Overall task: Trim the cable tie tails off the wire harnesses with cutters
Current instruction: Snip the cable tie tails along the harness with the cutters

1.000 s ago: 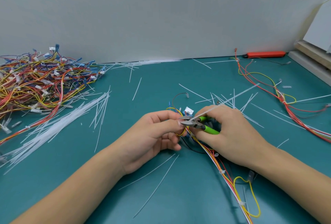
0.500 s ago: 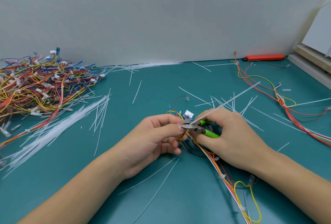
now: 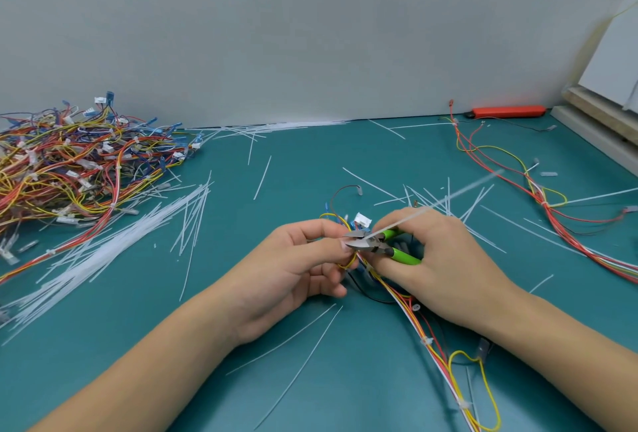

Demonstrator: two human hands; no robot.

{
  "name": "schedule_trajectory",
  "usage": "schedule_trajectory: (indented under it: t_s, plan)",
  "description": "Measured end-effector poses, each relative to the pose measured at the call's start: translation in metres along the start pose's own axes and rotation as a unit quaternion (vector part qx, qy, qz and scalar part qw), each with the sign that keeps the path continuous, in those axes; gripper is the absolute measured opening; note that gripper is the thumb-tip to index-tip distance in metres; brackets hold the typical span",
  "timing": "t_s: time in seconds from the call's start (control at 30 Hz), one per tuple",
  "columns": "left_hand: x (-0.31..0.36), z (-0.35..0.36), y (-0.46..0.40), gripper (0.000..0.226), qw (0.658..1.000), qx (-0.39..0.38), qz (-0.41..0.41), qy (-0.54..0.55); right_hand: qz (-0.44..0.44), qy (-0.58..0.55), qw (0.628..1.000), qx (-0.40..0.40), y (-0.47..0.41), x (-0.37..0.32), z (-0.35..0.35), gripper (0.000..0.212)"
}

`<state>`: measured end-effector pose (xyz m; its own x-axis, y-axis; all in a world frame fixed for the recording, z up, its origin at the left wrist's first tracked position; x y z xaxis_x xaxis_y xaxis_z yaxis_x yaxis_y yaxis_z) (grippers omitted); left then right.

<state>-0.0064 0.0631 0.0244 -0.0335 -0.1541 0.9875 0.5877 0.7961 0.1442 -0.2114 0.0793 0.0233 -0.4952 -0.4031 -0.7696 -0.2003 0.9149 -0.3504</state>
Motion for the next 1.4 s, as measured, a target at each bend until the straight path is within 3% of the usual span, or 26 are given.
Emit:
schedule_trajectory:
  t_s: [0.3, 1.1, 1.4]
  plan:
    - [-0.0007, -0.0025, -0.001, 0.011, 1.0, -0.006, -0.003, 0.018, -0.011, -0.008, 1.0, 0.007, -0.0008, -0.0009, 0.0002, 0.019]
    - [-0.0028, -0.0033, -0.0019, 0.01, 0.998, -0.05, 0.014, 0.024, -0.014, 0.013, 1.0, 0.011, -0.0017, -0.006, 0.0016, 0.012]
    - [-0.0047, -0.0026, -0.0015, 0.026, 0.999, -0.037, 0.033, 0.02, 0.017, 0.068, 0.996, 0.057, -0.0012, -0.0097, 0.0033, 0.029]
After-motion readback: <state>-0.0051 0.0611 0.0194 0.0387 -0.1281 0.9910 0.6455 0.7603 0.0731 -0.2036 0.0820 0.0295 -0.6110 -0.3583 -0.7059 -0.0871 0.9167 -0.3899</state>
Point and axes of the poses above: each hand's wrist, its own y-axis away from the middle knuckle, its own z-axis out of the palm, x = y × z, the point moved 2 cm from there along -y, towards the middle knuckle, and after that the axes turned 12 degrees about -y, right-handed, at the moved point
